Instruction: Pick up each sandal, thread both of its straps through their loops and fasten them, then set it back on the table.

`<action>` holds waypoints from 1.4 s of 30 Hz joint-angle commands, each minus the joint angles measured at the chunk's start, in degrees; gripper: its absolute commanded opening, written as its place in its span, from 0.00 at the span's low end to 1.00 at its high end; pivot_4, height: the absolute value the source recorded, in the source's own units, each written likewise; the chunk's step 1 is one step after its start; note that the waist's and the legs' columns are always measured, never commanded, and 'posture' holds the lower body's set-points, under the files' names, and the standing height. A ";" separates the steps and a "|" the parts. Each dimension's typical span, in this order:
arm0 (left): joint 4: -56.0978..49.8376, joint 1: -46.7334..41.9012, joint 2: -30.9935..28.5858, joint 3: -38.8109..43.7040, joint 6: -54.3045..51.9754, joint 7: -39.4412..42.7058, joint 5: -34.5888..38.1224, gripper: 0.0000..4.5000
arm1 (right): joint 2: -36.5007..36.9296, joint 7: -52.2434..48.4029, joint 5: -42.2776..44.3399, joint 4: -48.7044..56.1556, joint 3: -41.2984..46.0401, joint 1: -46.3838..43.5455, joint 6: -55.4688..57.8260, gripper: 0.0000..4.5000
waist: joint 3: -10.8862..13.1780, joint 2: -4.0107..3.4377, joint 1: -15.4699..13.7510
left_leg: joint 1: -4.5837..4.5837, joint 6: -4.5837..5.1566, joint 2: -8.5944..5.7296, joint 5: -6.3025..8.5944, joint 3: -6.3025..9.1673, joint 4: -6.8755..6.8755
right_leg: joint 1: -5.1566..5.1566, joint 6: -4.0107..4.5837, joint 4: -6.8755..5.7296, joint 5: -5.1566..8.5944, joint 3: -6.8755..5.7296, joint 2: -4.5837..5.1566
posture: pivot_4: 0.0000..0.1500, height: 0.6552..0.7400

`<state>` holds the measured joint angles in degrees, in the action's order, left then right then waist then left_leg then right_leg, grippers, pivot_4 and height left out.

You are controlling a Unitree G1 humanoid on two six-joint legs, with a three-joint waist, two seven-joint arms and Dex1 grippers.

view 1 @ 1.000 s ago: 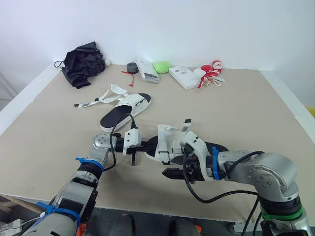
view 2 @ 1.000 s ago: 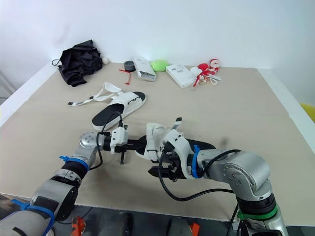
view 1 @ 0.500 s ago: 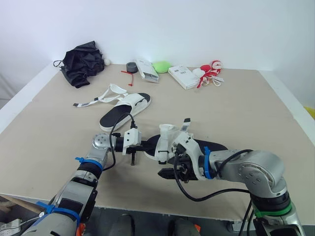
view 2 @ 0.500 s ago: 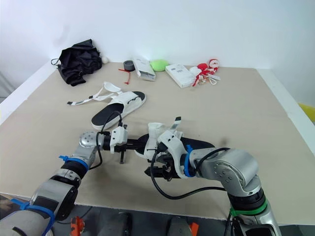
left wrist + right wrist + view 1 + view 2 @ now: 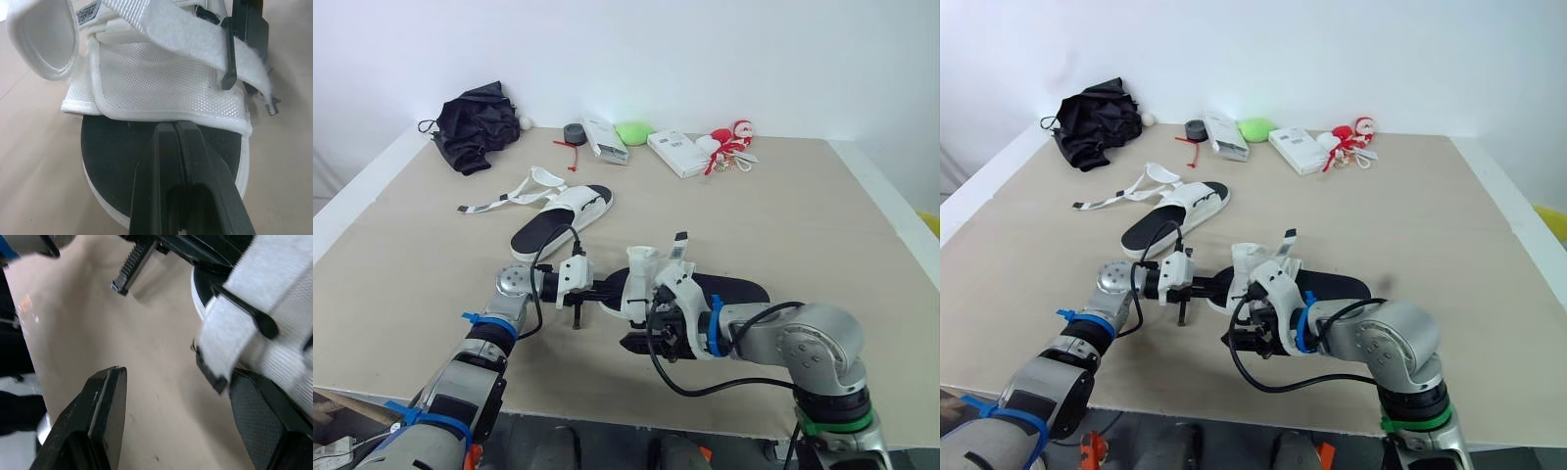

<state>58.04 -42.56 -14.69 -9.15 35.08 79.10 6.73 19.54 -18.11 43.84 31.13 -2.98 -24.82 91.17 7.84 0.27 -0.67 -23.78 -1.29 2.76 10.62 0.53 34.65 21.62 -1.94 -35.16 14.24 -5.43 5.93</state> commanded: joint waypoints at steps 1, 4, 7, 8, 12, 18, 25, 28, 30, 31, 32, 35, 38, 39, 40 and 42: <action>5.78 4.35 -1.06 -4.76 -3.43 1.07 -6.60 0.00 | -2.17 1.60 -1.40 -0.14 3.86 -1.34 -0.71 0.71 | 0.01 -0.01 0.00 | -0.01 0.00 0.00 0.00 0.00 0.00 | 0.02 0.00 0.00 0.00 0.00 0.00 | 1.00 1.00; 5.81 4.25 -1.13 -4.71 -3.47 0.96 -6.59 0.00 | -2.46 1.16 -1.28 0.05 4.26 -1.31 -0.95 0.48 | 0.01 -0.02 0.00 | -0.03 0.00 0.00 0.00 0.00 0.00 | 0.05 -0.01 0.00 -0.01 0.00 0.00 | 1.00 1.00; 5.83 4.30 -1.17 -4.66 -3.43 0.90 -6.59 0.00 | -1.86 0.44 -1.22 0.34 4.23 -1.45 -0.87 0.25 | 0.00 -0.03 0.00 | -0.04 0.00 0.00 0.00 -0.01 0.00 | 0.05 -0.01 0.00 -0.01 0.00 0.00 | 1.00 1.00; 5.82 4.35 -1.17 -4.63 -3.42 0.88 -6.59 0.00 | -1.71 0.09 -1.08 0.55 4.29 -1.41 -0.93 0.18 | -0.01 -0.03 0.00 | -0.04 0.00 0.00 0.00 -0.01 0.00 | 0.05 -0.01 0.00 -0.01 0.00 0.00 | 1.00 1.00; 5.86 4.28 -1.03 -4.56 -3.48 0.71 -6.56 0.00 | -1.03 -1.80 0.15 1.11 4.95 -1.47 -0.80 0.01 | 0.00 -0.03 0.00 | -0.03 0.00 -0.01 0.00 -0.01 0.00 | 0.05 -0.01 0.00 -0.01 0.00 0.00 | 1.00 1.00; 5.89 4.25 -0.85 -4.58 -3.42 0.67 -6.54 0.00 | -3.53 -8.12 8.19 1.25 11.23 -2.54 0.58 0.01 | 0.01 -0.02 -0.01 | -0.15 0.00 -0.03 0.00 -0.01 0.00 | 0.11 -0.02 0.00 -0.01 -0.01 0.03 | 1.00 1.00; 6.22 3.83 -0.42 -4.70 -3.50 0.60 -6.68 0.00 | -2.01 -14.07 17.37 1.74 14.14 -5.81 -2.24 0.01 | 0.09 0.05 -0.04 | -0.36 0.17 -0.05 -0.10 0.03 0.00 | 0.24 -0.07 0.00 -0.05 -0.05 0.01 | 1.00 1.00; 6.28 3.72 -0.29 -4.72 -3.53 0.54 -6.70 0.00 | -1.59 -13.47 17.13 -0.19 13.25 -7.39 -2.93 0.01 | 0.13 -0.03 -0.04 | -0.40 0.14 -0.07 -0.08 0.00 0.00 | 0.28 -0.07 0.00 -0.05 -0.04 0.04 | 1.00 1.00; 6.28 3.75 -0.26 -4.70 -3.55 0.51 -6.67 0.00 | -2.14 -11.28 13.93 -3.93 12.71 -9.99 -4.75 0.01 | 0.14 -0.01 -0.04 | -0.44 0.15 -0.08 -0.09 0.00 0.00 | 0.30 -0.08 0.00 -0.05 -0.05 0.04 | 1.00 1.00; 6.27 3.80 -0.25 -4.71 -3.54 0.47 -6.69 0.00 | -2.48 -9.89 12.19 -6.30 12.57 -11.27 -5.65 0.01 | 0.15 -0.03 -0.05 | -0.44 0.16 -0.08 -0.10 0.00 0.00 | 0.30 -0.08 0.00 -0.05 -0.05 0.04 | 1.00 1.00; 6.26 3.84 -0.26 -4.72 -3.52 0.45 -6.70 0.00 | -2.88 -8.59 10.53 -8.54 12.61 -12.47 -6.70 0.01 | 0.15 -0.04 -0.03 | -0.44 0.18 -0.10 -0.11 -0.01 0.01 | 0.32 -0.09 0.00 -0.06 -0.05 0.05 | 1.00 1.00; 6.28 3.96 -0.26 -4.77 -3.46 0.33 -6.74 0.00 | -4.82 -3.21 6.02 -17.55 14.27 -15.95 -6.44 0.01 | 0.16 -0.03 -0.08 | -0.46 0.25 -0.10 -0.15 -0.03 0.01 | 0.34 -0.11 -0.01 -0.11 -0.05 0.04 | 1.00 1.00; 6.27 4.01 -0.21 -4.78 -3.39 0.18 -6.74 0.00 | -5.18 0.11 2.52 -24.03 15.12 -17.27 -5.93 0.01 | 0.14 -0.01 -0.08 | -0.47 0.33 -0.10 -0.20 -0.04 0.01 | 0.34 -0.11 -0.01 -0.18 -0.06 0.03 | 1.00 1.00; 6.26 4.02 -0.19 -4.77 -3.37 0.14 -6.74 0.00 | -5.19 0.57 2.12 -24.86 15.39 -17.25 -5.69 0.01 | 0.13 0.01 -0.08 | -0.48 0.34 -0.10 -0.21 -0.06 0.01 | 0.33 -0.12 -0.01 -0.19 -0.06 0.03 | 1.00 1.00; 6.27 4.02 -0.18 -4.76 -3.37 0.12 -6.73 0.00 | -5.30 0.96 1.96 -25.74 15.92 -17.32 -5.10 0.01 | 0.13 0.00 -0.08 | -0.48 0.37 -0.09 -0.23 -0.07 0.01 | 0.32 -0.11 -0.01 -0.21 -0.06 0.04 | 1.00 1.00; 6.23 4.10 -0.20 -4.76 -3.34 0.11 -6.73 0.00 | -5.07 1.79 1.17 -26.57 16.12 -17.22 -4.60 0.01 | 0.11 -0.02 -0.08 | -0.48 0.48 -0.09 -0.29 -0.08 0.02 | 0.31 -0.12 -0.02 -0.25 -0.05 0.03 | 1.00 1.00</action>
<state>57.87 -43.04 -14.29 -9.16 35.07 79.22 6.82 14.12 -17.59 46.37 4.60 10.63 -40.56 87.02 7.95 0.24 -0.75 -24.26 -0.80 2.67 10.32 0.46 34.66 21.93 -2.06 -35.17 13.99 -5.48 5.96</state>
